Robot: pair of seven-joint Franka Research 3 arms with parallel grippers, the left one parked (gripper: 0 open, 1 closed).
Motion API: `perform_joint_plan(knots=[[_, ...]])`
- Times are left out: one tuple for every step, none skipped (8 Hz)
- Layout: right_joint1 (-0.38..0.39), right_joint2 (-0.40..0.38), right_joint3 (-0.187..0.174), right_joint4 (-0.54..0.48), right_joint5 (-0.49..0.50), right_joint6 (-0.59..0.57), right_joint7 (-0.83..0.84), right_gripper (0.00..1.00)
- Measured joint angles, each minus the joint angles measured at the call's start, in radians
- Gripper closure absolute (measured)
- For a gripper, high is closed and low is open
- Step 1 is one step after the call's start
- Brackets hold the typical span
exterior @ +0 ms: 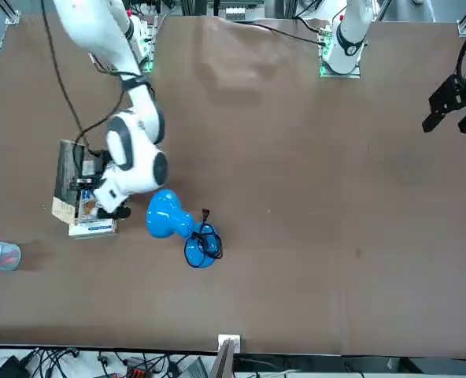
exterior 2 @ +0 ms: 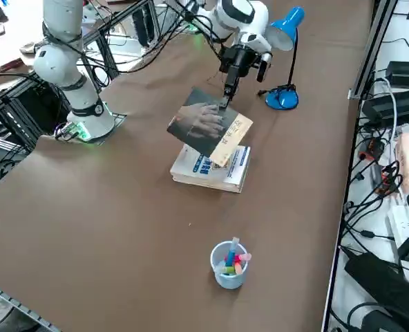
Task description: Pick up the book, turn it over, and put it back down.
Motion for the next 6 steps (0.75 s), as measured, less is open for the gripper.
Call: perform_joint_plan(knots=[[0.029, 0.014, 0.000, -0.011, -0.043, -0.009, 0.055, 0.89], [0.052, 0.015, 0.000, -0.038, -0.092, -0.011, 0.119, 0.89], [0.068, 0.016, 0.000, -0.077, -0.146, -0.010, 0.186, 0.89], [0.080, 0.016, 0.000, -0.121, -0.190, -0.003, 0.244, 0.89], [0.091, 0.017, 0.000, -0.164, -0.228, 0.015, 0.304, 0.89], [0.099, 0.017, 0.000, -0.206, -0.264, 0.038, 0.361, 0.89]])
